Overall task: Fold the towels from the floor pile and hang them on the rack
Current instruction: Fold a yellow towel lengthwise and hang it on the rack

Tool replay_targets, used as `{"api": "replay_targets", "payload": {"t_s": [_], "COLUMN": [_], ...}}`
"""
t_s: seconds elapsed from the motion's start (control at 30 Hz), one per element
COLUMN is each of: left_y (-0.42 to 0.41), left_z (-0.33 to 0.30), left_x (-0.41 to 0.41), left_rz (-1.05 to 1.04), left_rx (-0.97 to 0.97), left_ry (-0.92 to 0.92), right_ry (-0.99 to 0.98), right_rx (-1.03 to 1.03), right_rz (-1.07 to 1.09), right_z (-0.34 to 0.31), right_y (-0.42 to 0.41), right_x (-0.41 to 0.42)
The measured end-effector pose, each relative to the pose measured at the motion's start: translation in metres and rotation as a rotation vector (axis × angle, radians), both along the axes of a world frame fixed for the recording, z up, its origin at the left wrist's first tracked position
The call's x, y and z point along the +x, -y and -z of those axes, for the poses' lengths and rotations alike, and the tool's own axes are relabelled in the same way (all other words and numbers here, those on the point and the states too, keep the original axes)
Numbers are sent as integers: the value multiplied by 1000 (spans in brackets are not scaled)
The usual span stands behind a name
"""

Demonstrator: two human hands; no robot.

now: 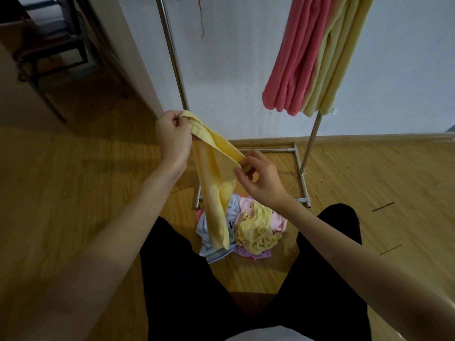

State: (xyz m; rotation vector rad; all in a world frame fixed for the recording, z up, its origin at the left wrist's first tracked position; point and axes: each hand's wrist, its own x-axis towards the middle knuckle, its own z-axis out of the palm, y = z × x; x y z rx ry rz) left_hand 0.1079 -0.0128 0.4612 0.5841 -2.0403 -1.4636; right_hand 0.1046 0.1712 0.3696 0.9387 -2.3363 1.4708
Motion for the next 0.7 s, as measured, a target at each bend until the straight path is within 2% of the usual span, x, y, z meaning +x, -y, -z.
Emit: {"api": "replay_targets", "payload": {"t_s": [0.13, 0.23, 0.4, 0.5, 0.57, 0.7], "left_y": [9, 19, 42, 50, 51, 42], "left_z": [-9, -21, -51, -68, -77, -91], "left_x": [6, 7, 0, -5, -8, -12], "left_rz": [71, 91, 70, 39, 49, 175], "left_rx": [-14, -122, -590, -830, -869, -837], "left_ry": [18, 56, 122, 240, 288, 199], "right_ry": [9, -17, -119, -189, -223, -210], "right_rx": [-46, -47, -85, -81, -62, -53], "right_rz": [86, 94, 61, 35, 30, 70], "right_z": [-17, -33, -76, -99, -111, -125], "right_y": [-8, -11, -8, -12, -17, -28], "right_x": [-20, -40, -61, -69, -72, -82]}}
